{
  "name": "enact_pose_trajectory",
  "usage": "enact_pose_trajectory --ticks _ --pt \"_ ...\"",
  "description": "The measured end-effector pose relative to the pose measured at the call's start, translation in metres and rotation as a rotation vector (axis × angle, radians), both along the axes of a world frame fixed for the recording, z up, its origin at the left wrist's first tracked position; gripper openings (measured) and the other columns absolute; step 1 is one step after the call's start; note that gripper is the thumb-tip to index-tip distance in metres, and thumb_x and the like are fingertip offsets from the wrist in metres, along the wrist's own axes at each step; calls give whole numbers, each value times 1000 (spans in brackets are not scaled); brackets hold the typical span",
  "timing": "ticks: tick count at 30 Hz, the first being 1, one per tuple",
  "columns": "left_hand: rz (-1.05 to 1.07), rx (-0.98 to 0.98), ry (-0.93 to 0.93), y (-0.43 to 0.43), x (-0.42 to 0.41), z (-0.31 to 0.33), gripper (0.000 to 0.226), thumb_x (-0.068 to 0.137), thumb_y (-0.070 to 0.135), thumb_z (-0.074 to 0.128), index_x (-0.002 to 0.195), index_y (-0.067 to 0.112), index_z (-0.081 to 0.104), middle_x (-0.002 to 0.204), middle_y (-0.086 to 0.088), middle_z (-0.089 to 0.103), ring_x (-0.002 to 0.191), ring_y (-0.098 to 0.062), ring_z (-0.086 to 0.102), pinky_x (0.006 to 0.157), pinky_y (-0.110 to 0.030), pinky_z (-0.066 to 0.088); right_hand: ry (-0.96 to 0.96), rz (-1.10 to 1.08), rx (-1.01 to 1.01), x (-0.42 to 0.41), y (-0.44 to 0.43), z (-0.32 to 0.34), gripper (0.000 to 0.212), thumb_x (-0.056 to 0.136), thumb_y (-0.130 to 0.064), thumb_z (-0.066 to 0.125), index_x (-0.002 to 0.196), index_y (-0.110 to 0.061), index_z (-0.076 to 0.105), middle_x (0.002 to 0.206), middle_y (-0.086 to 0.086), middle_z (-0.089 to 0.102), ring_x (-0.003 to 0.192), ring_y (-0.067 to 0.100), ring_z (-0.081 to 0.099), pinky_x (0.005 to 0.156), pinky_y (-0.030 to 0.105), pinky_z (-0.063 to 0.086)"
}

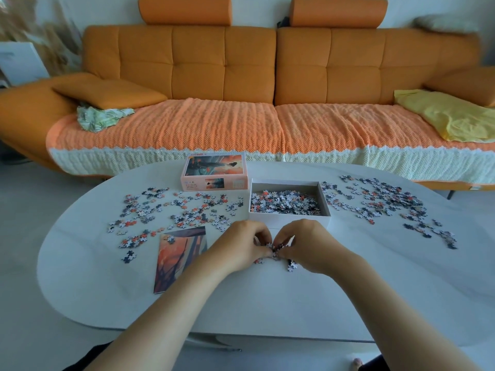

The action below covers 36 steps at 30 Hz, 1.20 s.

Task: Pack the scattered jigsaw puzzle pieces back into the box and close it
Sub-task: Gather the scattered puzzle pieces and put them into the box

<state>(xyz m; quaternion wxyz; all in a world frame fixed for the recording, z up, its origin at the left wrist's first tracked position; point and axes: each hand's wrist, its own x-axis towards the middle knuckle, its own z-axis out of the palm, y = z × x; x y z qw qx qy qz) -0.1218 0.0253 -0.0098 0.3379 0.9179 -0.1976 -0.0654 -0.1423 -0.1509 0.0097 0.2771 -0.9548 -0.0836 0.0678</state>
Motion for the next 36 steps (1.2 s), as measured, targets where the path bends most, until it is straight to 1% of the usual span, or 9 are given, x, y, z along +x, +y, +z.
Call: enact_pose_trajectory --ticks 6,11,14,17,22,25,30,34,36 --pt "11 -74 29 -4 9 10 12 79 21 79 82 23 68 75 11 65 67 -6 62 55 -14 44 -30 -20 14 10 -7 10 13 78 -17 75 83 -29 74 75 -13 67 57 2 60 54 10 47" --pt "112 -234 -132 -11 28 24 10 80 22 78 84 23 68 77 11 65 65 2 55 58 -9 40 -265 -168 206 28 -17 21 13 77 -16 77 77 -28 74 62 -14 65 57 6 62 60 17 51" --pt "145 -279 -224 -20 42 25 10 82 20 77 86 20 68 78 9 65 69 0 57 60 -8 41 -456 -227 233 41 -19 18 13 77 -9 76 82 -21 74 76 -8 66 70 9 62 67 14 48" --pt "138 -201 -334 -28 54 17 14 82 16 76 93 19 69 89 7 62 75 -2 54 67 -6 39 -449 -237 180 52 -20 11 14 84 -13 71 94 -21 75 91 -1 69 78 13 62 75 25 51" --pt "69 -100 -409 -33 62 5 26 86 17 71 112 16 68 107 1 64 94 -13 59 84 -23 45 -352 -117 -55 55 -22 2 25 96 -21 54 115 -27 70 118 -3 66 102 23 62 82 37 52" --pt "20 -45 -430 -31 61 7 21 94 24 61 111 17 70 101 1 65 90 -17 60 81 -35 49 -388 -116 -68 52 -22 4 26 96 -21 51 112 -28 71 113 -4 68 98 22 62 80 37 53" --pt "-123 165 -423 -23 52 4 27 98 34 49 119 32 65 102 8 69 96 -17 60 86 -41 45 -232 -37 -140 45 -21 2 30 98 -26 42 105 -33 70 88 -5 64 82 19 59 69 34 49" --pt "-100 60 -456 -15 42 9 28 96 24 55 122 22 64 119 7 63 111 -16 55 98 -39 43 -402 -54 -46 41 -26 2 25 95 -20 52 108 -28 72 104 -7 67 97 16 59 80 30 48" --pt "-83 39 -506 -9 35 11 22 94 20 58 115 20 66 115 6 60 109 -17 54 95 -38 44 -507 -5 -9 36 -24 5 24 91 -13 57 103 -25 74 94 -13 64 88 7 57 76 24 46"
